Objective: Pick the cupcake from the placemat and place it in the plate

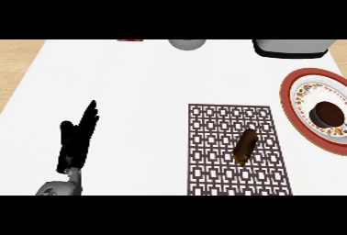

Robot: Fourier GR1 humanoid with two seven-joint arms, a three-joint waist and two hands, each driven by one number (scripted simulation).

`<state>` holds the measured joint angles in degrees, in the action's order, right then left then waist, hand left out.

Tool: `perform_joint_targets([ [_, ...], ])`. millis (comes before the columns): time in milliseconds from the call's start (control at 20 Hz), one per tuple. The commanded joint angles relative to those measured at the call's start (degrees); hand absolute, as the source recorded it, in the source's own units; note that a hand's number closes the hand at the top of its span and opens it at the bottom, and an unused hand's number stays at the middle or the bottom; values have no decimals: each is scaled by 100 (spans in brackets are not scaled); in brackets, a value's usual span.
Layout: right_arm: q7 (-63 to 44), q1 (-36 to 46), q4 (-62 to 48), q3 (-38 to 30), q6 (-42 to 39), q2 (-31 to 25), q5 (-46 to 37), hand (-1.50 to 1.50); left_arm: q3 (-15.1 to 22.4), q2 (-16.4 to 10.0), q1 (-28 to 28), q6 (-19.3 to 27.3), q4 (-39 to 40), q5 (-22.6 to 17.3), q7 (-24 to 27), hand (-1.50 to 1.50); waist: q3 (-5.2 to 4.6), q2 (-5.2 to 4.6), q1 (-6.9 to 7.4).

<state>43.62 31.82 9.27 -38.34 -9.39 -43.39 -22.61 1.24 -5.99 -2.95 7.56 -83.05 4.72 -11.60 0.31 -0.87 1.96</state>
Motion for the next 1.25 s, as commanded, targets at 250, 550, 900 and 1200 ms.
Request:
perform_joint_targets([
  [250, 27, -279, -132, -190, 91, -263, 191, -150, 43, 129, -116, 69, 41, 41, -135, 0, 12, -19, 0],
  [550, 123, -412, -117, -297, -13, -446, 313, -150, -125, -65, -73, -199, 242, -119, 144, 0, 11, -24, 2],
  [900, 264, -757, -143, -476, 323, -489, 454, -150, -5, 45, 3, -18, -102, 13, -15, 0, 33, -31, 50],
  [1200, 75, -744, -145, -448, 544, -491, 427, -150, 66, 233, -341, 121, 95, 90, -190, 0, 25, -28, -6],
])
